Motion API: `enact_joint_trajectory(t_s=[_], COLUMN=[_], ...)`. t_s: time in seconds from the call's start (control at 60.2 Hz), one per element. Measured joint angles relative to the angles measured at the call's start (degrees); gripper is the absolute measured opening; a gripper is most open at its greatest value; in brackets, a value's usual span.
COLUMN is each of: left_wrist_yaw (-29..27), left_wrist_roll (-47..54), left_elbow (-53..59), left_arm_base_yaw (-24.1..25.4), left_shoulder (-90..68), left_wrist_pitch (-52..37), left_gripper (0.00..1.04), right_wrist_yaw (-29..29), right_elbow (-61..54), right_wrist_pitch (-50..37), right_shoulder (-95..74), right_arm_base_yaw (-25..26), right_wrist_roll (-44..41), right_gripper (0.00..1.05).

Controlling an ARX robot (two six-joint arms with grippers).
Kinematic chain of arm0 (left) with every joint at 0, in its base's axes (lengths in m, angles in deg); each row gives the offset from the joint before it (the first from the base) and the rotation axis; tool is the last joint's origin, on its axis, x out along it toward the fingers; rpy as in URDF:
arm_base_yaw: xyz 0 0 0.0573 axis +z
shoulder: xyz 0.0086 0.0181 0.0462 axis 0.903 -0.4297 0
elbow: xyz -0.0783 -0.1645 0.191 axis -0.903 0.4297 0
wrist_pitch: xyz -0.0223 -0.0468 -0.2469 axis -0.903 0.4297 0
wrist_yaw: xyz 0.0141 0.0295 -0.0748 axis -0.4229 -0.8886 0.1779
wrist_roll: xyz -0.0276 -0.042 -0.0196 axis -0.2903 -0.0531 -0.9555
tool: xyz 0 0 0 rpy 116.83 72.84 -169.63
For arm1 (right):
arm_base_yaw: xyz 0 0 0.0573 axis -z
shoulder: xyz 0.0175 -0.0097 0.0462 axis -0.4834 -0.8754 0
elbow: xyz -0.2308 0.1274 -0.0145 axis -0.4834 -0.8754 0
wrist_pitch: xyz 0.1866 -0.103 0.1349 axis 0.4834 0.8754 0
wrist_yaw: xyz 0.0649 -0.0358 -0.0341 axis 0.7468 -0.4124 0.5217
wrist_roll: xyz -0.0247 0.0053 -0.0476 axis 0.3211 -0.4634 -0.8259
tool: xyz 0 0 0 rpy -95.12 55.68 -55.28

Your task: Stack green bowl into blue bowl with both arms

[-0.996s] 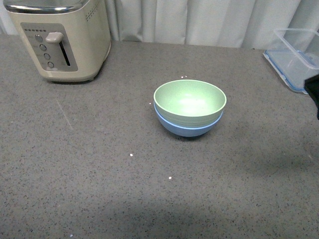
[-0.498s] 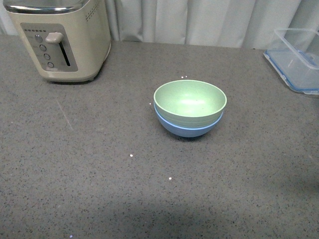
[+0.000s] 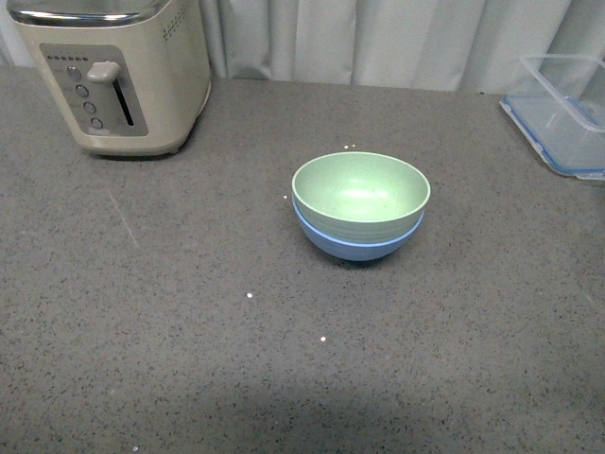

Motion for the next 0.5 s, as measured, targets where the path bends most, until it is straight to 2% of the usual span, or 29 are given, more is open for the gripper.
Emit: enact_joint_trajectory(t_s=[0.498], left_wrist_yaw=[0.0], left_wrist_roll=[0.0], left_elbow=[0.0], left_arm_base_yaw=[0.0], left_shoulder=[0.0], left_wrist_pitch=[0.0], left_gripper=[0.98], right_wrist_yaw=[0.0], right_elbow=[-0.28], right_wrist_pitch=[17.33], right_shoulder=[18.84], right_arm_base_yaw=[0.0], right_wrist_roll=[0.0], right_gripper=[0.01])
